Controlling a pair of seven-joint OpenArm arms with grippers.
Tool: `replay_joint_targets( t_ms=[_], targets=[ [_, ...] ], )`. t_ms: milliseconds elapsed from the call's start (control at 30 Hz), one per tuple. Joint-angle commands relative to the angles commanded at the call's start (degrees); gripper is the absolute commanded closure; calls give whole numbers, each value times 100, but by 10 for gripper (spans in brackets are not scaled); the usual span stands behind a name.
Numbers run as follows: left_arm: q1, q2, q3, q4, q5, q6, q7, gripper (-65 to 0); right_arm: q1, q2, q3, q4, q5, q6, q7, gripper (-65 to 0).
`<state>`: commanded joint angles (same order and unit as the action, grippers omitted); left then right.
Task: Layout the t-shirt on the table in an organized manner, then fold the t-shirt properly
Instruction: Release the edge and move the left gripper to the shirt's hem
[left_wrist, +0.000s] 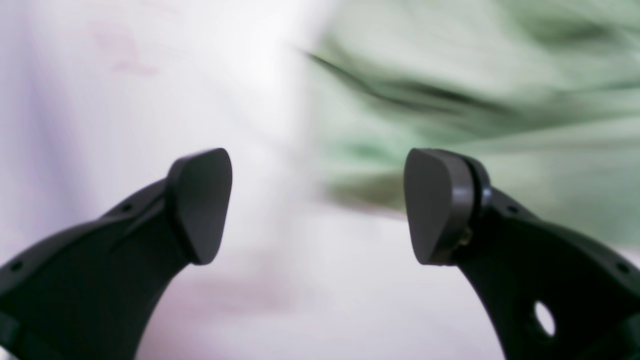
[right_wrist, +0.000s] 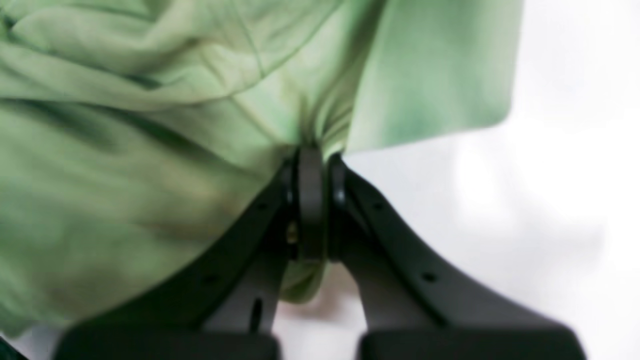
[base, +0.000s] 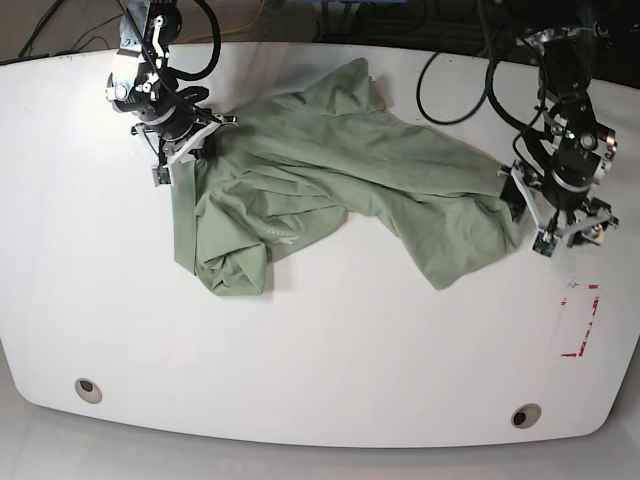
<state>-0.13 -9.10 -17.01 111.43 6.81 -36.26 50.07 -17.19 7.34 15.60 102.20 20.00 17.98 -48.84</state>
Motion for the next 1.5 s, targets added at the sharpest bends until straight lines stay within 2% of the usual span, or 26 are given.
replay_joint_targets(
  t_ms=[167,367,667,1000,1367,1500],
  targets=[
    [-598,220,440,-149,0,-53,-26,-509,0,0,-9,0,0,0,0,0],
    [-1187,510,862,-941,9,114,-132,-509,9,-9,-9,0,0,0,0,0],
    [-1653,659,1064,-2954,18,316,-1319,-509,0,-88,9,0,0,0,0,0],
    [-1732,659,1064,-4018,0,316,-2127,-509,-44,-105,9,0,0,9,0,0],
    [-2145,659,1046,-5433,0,343,-2743,-506,-44,-105,9,0,0,18,0,0],
    [-2224,651,1046,-5811,0,598,-2963,-506,-44,-105,9,0,0,18,0,0]
  ],
)
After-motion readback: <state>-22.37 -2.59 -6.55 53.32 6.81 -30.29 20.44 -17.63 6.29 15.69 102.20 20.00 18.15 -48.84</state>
